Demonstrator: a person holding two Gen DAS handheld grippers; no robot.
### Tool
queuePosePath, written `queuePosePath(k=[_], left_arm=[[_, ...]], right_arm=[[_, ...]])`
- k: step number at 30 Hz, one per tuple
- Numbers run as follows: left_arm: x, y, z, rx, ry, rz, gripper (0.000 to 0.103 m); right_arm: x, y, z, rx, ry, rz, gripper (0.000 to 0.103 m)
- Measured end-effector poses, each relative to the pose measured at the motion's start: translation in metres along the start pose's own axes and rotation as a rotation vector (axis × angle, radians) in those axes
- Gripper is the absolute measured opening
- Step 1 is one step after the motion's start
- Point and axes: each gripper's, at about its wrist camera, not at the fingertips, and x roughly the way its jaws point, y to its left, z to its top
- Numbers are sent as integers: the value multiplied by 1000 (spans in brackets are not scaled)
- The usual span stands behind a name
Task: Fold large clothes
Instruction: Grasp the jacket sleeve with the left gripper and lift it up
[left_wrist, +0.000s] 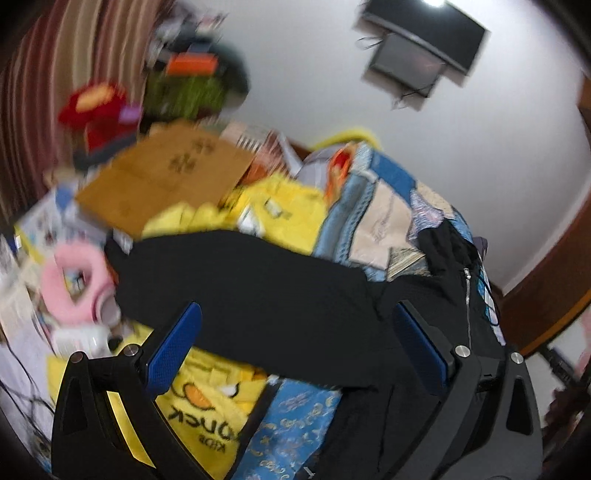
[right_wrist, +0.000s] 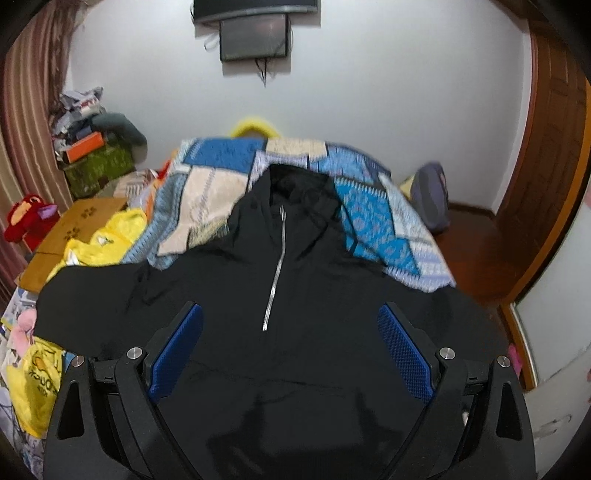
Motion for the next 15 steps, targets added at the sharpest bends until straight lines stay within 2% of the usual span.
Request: queuePosePath(k=[3,7,12,15], left_arm=[[28,37,-7,-89,76,5,103],[58,77,-16,-194,132,-27,103],[90,116,-24,-310,204,-32,91],[107,133,-28,-372,231,-57,90]], right_arm=[[16,3,-4,-10,71,-10,94],[29,10,-5,-36,112,-24,94],[44,18,-4,-73,142,-47,94],[51,19,-4,-82,154,-56,94]])
